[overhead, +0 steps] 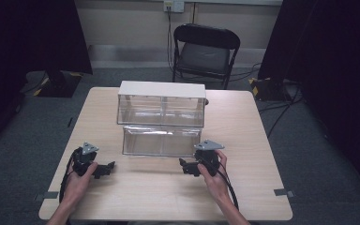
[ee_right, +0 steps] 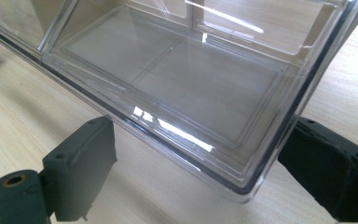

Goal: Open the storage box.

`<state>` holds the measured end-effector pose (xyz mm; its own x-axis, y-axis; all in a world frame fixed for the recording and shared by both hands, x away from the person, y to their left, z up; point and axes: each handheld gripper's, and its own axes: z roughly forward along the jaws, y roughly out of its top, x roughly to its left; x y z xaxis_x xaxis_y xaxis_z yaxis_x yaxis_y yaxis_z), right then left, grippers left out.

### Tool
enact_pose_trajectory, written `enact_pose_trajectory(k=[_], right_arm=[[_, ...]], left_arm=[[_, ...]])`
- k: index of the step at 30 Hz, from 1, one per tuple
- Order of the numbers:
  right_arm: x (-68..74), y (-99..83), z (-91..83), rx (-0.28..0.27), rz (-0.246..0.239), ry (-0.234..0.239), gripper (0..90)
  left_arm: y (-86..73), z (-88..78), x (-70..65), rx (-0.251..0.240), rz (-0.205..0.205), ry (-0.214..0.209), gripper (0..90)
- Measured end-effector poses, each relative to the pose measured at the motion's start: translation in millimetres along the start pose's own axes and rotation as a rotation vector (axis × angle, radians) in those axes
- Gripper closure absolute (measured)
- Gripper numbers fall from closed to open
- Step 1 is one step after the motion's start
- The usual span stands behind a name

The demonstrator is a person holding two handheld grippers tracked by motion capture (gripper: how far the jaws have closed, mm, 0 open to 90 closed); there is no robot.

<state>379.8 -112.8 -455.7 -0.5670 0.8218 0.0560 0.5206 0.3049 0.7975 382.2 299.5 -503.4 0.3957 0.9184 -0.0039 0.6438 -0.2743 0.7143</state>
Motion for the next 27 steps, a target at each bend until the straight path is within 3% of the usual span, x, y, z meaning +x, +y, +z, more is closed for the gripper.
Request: enact_pose_trajectory(k=[27], right_arm=[[1.6, 1.0, -8.2, -0.031, 0.008, 0.015, 10.2]], left_arm=[[0.0, 0.0, 0.0, 0.000, 0.000, 0.000, 0.0]])
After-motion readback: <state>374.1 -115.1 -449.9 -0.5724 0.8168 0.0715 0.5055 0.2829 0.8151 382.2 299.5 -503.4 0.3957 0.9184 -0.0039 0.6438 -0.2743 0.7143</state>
